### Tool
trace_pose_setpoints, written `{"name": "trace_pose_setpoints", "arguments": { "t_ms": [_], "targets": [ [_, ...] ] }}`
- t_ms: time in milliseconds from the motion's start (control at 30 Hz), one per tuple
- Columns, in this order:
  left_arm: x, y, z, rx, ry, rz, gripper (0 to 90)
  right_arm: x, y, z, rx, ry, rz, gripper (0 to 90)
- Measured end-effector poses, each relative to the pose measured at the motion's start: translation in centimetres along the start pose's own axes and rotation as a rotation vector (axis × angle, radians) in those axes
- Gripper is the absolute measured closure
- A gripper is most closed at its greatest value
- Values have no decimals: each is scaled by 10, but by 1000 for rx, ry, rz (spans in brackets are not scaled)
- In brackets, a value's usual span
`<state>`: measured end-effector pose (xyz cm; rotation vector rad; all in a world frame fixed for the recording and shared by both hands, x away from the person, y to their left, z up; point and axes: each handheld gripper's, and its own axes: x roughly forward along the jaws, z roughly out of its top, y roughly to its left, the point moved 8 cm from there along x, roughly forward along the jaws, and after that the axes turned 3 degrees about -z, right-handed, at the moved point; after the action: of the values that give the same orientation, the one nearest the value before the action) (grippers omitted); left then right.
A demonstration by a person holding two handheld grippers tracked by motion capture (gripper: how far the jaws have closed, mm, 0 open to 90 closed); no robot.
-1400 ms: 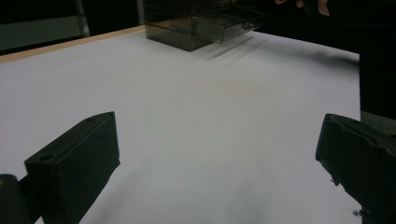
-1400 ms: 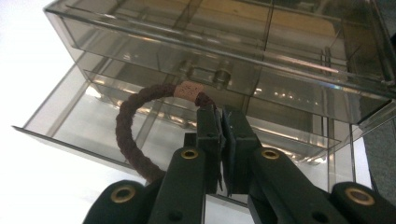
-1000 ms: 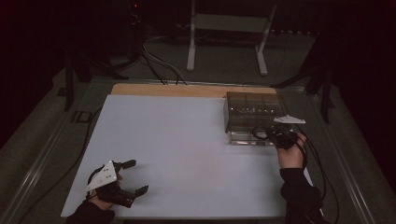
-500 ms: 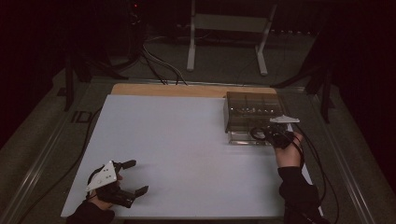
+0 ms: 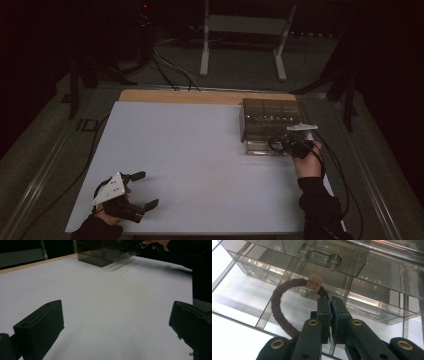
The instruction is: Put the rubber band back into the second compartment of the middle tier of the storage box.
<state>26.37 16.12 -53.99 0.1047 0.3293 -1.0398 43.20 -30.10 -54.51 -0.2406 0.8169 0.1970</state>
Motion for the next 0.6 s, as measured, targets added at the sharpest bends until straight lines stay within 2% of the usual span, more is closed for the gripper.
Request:
{"name": "trace_pose_setpoints", "arguments": {
  "t_ms": [600],
  "targets": [
    [0, 0, 0, -3, -1, 2, 4, 0, 2, 1, -41, 33, -6, 858]
  ]
}}
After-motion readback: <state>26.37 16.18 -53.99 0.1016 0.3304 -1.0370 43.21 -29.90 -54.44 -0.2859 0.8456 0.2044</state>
